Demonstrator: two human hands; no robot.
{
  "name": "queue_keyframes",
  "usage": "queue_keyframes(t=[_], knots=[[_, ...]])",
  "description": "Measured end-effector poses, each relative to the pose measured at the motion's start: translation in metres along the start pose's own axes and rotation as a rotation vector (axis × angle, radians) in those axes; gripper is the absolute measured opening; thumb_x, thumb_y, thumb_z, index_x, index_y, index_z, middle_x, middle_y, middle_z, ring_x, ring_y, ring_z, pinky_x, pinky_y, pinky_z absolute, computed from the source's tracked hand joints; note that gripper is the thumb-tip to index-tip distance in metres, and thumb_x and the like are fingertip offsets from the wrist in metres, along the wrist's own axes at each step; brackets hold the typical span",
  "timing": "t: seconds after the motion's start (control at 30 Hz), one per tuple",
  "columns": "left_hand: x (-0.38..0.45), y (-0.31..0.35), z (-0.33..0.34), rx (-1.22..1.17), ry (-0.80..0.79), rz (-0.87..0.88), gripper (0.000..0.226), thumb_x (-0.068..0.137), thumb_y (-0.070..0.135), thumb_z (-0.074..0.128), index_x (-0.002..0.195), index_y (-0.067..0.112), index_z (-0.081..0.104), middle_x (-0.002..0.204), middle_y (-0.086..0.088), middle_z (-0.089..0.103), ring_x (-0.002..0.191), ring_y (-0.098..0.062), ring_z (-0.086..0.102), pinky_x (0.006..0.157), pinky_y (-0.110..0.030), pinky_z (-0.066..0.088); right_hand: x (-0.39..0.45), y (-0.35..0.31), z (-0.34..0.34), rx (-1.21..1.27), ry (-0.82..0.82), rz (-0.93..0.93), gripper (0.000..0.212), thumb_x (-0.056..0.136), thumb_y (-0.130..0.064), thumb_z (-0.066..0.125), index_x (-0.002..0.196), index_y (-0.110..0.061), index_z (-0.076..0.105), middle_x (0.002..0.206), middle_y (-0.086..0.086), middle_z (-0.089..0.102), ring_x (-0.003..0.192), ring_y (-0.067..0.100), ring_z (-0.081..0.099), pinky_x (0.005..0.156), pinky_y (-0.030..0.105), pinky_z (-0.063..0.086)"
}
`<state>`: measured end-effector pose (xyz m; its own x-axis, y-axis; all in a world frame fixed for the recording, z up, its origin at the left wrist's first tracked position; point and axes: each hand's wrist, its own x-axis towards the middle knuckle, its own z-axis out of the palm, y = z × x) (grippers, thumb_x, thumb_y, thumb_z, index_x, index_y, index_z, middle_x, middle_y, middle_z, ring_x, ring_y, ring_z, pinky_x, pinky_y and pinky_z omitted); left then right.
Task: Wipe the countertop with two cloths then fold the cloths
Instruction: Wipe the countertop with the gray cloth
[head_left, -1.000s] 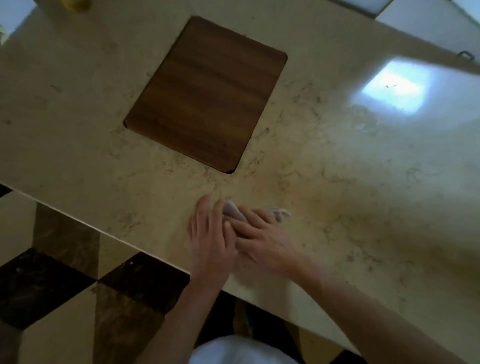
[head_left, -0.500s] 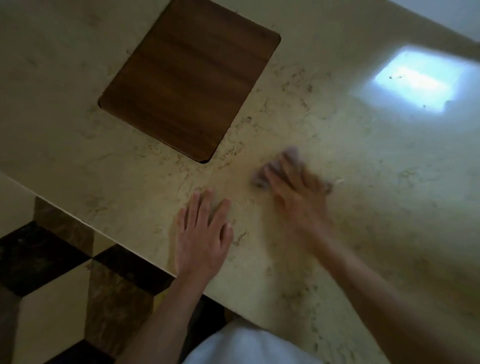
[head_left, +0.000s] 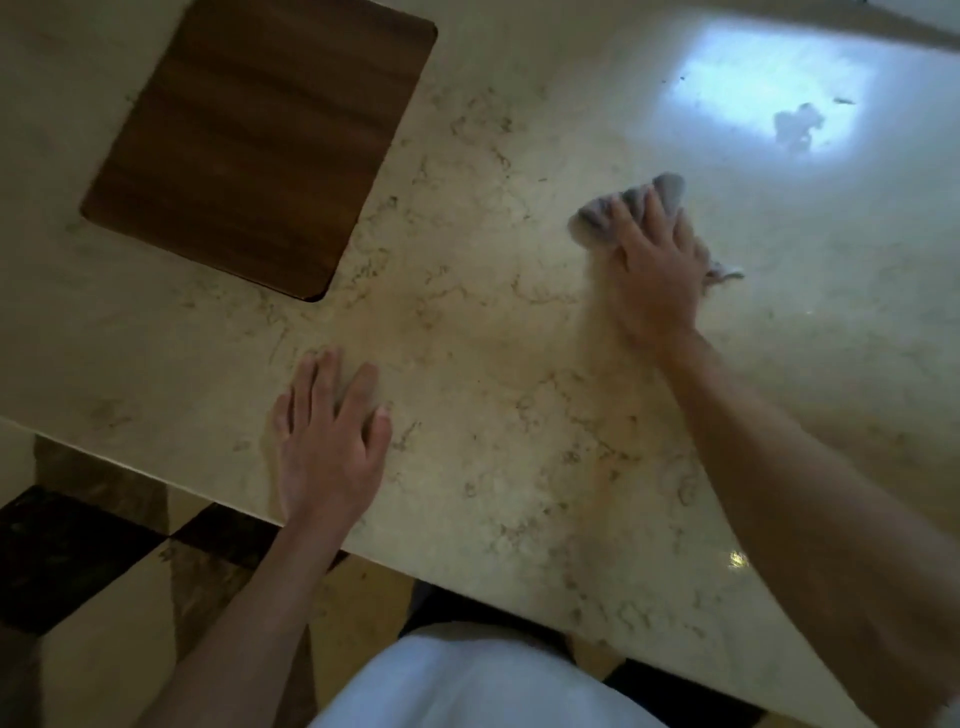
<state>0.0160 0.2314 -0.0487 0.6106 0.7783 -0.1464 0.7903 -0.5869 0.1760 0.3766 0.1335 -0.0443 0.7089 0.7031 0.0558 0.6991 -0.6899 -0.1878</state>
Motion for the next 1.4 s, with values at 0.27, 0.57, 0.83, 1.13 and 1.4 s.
queue_keyframes(t=[0.27,0.57,0.83,1.13,1.4], knots=[[-0.002,0.002,0.003,-0.066,0.052,0.003,0.053,0.1,0.043,0.034,0.149,0.024,0.04,0.165,-0.011,0.025,0.154,-0.031,0.015,0.118,-0.057,0.018,-0.235,-0.016,-0.013,0.163,-0.316,-0.784,0.042,0.109,-0.034,0.038,0.15,-0.039,0.043,0.164,-0.007,0.031,0.15,0.03,0.031,0.11,0.046,0.034],[-0.022,0.07,0.007,-0.158,0.054,-0.033,0.046,0.099,0.027,0.043,0.144,0.014,0.046,0.16,-0.017,0.031,0.148,-0.035,0.027,0.12,-0.055,0.022,-0.038,0.119,-0.032,-0.022,0.02,0.231,0.055,0.096,-0.035,0.034,0.15,-0.031,0.045,0.163,0.008,0.034,0.143,0.041,0.035,0.108,0.055,0.035],[-0.052,0.156,0.027,-0.269,0.056,0.016,0.057,0.101,0.046,0.039,0.152,0.02,0.035,0.162,-0.012,0.032,0.15,-0.031,0.026,0.119,-0.055,0.025,-0.21,0.055,-0.026,0.167,-0.266,-0.773,0.046,0.103,-0.036,0.048,0.149,-0.039,0.045,0.163,-0.004,0.034,0.147,0.034,0.036,0.109,0.047,0.032],[-0.062,0.177,0.041,0.067,-0.025,0.101,0.059,0.099,0.055,0.033,0.153,0.031,0.034,0.165,-0.006,0.025,0.153,-0.032,0.018,0.119,-0.058,0.02,-0.094,0.248,-0.056,-0.055,0.014,0.078,0.048,0.105,-0.035,0.032,0.152,-0.031,0.04,0.162,0.01,0.033,0.142,0.043,0.036,0.108,0.056,0.034],[-0.061,0.177,0.043,0.05,0.024,0.093,0.058,0.097,0.054,0.039,0.151,0.033,0.037,0.164,-0.004,0.028,0.153,-0.029,0.019,0.119,-0.055,0.018,-0.212,0.103,-0.028,0.093,-0.147,-0.507,0.051,0.101,-0.041,0.053,0.151,-0.04,0.04,0.164,-0.003,0.032,0.147,0.037,0.029,0.11,0.049,0.028]])
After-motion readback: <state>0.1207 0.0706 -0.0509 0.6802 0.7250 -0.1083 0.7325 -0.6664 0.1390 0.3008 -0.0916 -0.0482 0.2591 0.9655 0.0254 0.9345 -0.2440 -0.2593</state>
